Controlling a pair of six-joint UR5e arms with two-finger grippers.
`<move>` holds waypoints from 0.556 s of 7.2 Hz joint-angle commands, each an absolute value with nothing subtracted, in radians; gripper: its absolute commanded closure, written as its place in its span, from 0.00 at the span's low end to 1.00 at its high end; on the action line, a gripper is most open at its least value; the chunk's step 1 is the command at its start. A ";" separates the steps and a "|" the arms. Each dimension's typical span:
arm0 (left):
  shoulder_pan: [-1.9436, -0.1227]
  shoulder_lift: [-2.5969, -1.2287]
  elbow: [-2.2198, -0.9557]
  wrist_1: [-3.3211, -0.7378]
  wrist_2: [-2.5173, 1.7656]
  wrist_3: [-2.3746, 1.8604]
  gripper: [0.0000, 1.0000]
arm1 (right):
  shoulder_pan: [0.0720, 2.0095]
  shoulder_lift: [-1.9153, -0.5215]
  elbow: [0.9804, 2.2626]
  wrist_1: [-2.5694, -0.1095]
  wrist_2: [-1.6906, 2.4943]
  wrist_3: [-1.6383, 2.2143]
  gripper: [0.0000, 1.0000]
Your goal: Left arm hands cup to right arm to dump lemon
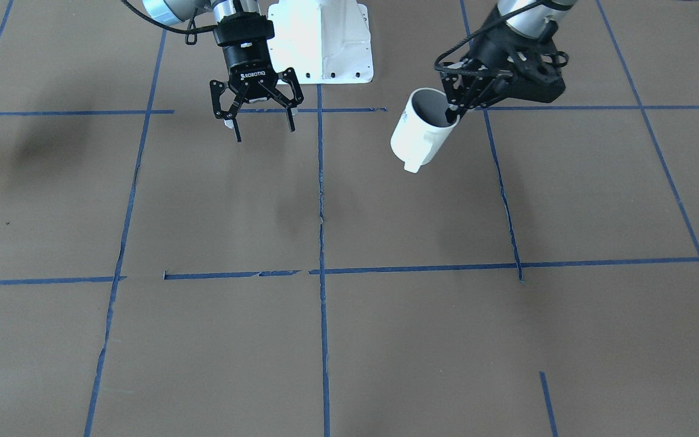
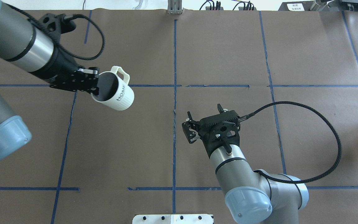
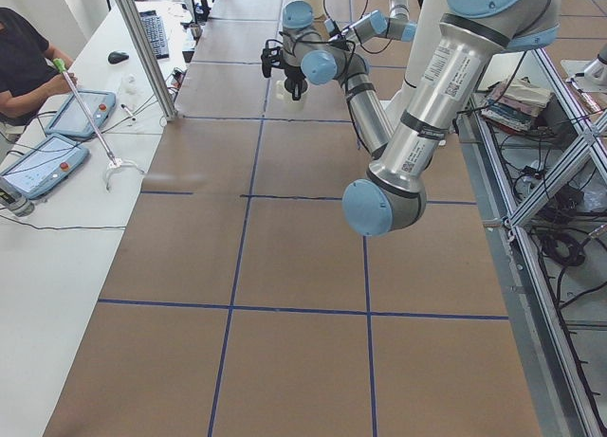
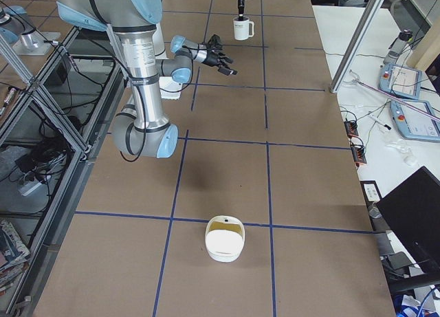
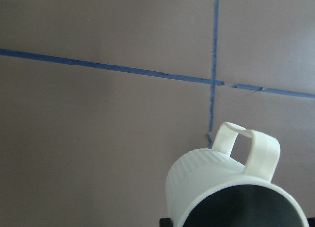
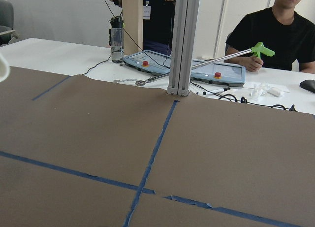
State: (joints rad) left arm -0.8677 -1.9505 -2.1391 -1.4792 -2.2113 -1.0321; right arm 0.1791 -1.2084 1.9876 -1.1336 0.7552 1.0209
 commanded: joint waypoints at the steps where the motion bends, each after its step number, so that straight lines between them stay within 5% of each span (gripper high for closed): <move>1: -0.942 -1.709 -2.171 -1.527 -2.212 -0.774 1.00 | 0.318 -1.242 2.032 -1.134 0.990 1.013 0.00; 4: -1.047 -1.566 -1.980 -1.716 -2.215 -0.656 1.00 | 0.594 -1.302 2.034 -1.135 1.404 0.999 0.00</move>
